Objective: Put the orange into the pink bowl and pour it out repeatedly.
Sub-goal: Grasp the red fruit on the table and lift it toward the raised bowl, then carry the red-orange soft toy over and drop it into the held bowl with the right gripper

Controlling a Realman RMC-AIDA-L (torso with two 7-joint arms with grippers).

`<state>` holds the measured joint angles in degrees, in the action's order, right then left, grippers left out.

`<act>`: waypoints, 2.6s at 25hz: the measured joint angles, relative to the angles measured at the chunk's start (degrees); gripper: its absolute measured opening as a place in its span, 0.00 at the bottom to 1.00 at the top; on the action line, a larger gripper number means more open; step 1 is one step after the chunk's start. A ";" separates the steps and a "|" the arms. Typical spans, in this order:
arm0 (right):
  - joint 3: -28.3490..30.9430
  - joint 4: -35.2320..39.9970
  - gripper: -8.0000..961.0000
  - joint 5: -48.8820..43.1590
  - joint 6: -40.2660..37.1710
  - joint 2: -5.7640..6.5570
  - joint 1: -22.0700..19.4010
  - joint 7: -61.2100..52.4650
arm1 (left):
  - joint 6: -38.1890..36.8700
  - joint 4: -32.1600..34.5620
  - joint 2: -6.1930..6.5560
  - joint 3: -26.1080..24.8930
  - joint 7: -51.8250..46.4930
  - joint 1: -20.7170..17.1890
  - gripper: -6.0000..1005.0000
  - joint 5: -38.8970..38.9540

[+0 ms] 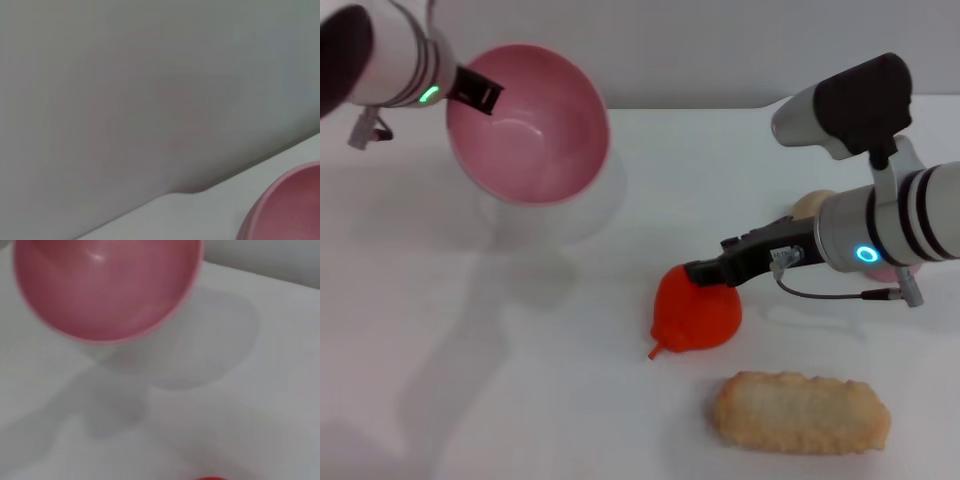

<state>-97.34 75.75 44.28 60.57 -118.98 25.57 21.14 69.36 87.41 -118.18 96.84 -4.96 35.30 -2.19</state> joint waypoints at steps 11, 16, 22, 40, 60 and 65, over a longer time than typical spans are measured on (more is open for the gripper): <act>-0.77 -4.00 0.60 -0.14 -1.86 -0.09 0.85 -0.67 | 0.85 -0.17 0.04 -1.19 0.75 0.49 0.05 0.78; -1.96 -5.64 0.56 0.23 -2.81 -0.12 1.73 -0.69 | 0.88 -0.11 0.07 -1.16 1.26 0.84 0.05 1.09; -2.77 -12.52 0.52 2.30 -4.07 -0.14 5.05 -0.47 | 1.24 0.05 0.07 -0.76 1.30 0.84 0.05 1.55; 0.60 3.44 0.27 1.37 0.41 0.37 -1.27 1.24 | 1.52 0.22 0.06 -0.25 1.43 0.51 0.05 1.67; 13.88 36.64 0.07 1.62 15.03 -0.12 -9.17 0.78 | -2.68 -1.00 -0.41 10.11 1.55 2.87 0.05 12.06; 13.02 33.31 0.06 1.68 12.35 -0.09 -8.68 0.94 | -4.02 -0.23 -0.49 10.62 2.39 3.20 0.05 14.80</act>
<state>-84.32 109.06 45.97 72.92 -119.07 16.89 22.07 65.35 87.18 -118.68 107.46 -2.57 38.50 12.60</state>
